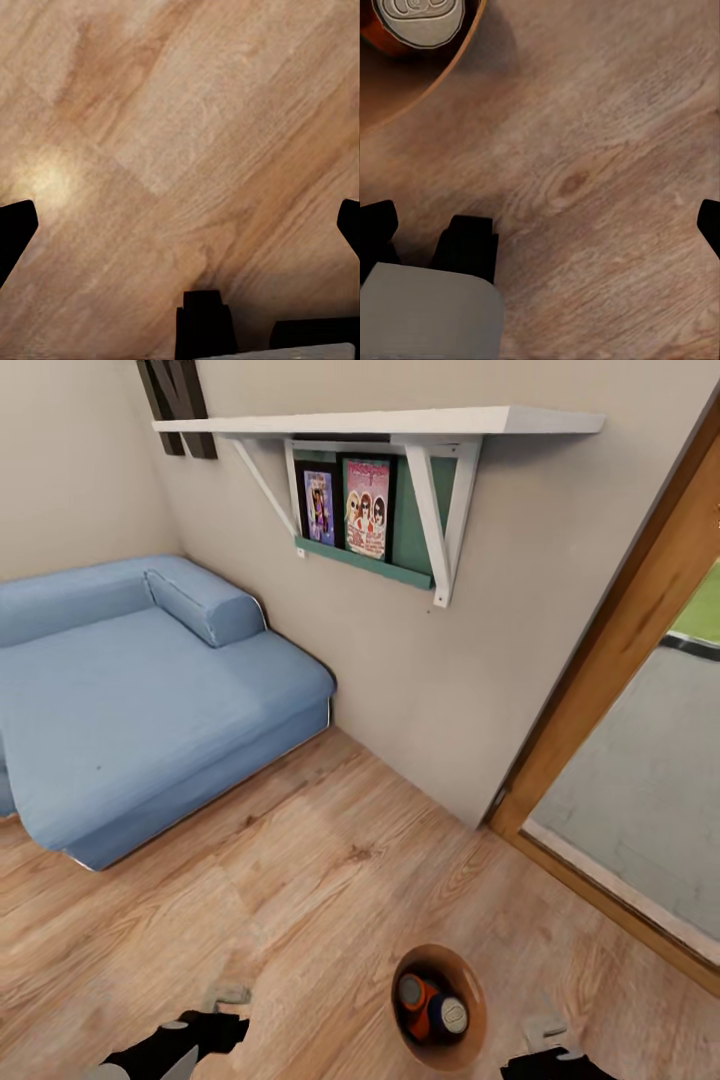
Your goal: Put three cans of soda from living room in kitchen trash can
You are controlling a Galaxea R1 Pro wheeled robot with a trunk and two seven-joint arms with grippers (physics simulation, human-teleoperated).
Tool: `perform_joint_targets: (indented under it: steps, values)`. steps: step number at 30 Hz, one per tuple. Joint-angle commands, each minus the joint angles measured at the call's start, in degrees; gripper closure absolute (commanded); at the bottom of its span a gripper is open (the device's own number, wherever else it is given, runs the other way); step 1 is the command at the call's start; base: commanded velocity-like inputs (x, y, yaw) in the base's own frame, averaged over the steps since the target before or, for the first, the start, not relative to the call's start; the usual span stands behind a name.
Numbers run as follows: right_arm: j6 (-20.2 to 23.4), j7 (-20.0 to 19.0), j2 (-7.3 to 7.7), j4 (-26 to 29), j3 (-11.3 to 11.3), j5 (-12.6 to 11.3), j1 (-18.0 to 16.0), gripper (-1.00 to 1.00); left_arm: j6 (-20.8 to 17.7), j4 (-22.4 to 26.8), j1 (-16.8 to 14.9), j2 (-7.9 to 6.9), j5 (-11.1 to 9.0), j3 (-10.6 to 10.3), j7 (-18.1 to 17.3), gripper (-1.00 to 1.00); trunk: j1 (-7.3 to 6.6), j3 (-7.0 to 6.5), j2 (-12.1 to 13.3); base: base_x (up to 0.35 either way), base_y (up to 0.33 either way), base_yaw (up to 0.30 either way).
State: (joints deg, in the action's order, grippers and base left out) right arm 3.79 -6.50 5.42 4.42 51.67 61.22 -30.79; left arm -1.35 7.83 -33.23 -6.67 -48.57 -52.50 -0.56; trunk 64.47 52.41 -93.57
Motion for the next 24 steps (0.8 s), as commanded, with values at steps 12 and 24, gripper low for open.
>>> perform_joint_targets:
  steps: [12, 24]
  values:
    - [-2.15, 0.00, 1.02, -0.08, 0.31, -0.13, 4.48, -1.00, 10.01, -2.29, 11.11, -0.55, -0.03, 0.06, 0.38, -1.00, -2.64, -2.16, 4.83, 0.000, 0.000, 0.000]
    - [-5.95, 0.00, 1.16, -0.48, 1.22, -0.14, 9.38, -1.00, 16.67, -4.20, 19.82, -0.71, -0.08, 0.13, 0.39, -1.00, -5.28, -4.32, 9.64, 0.000, 0.000, 0.000]
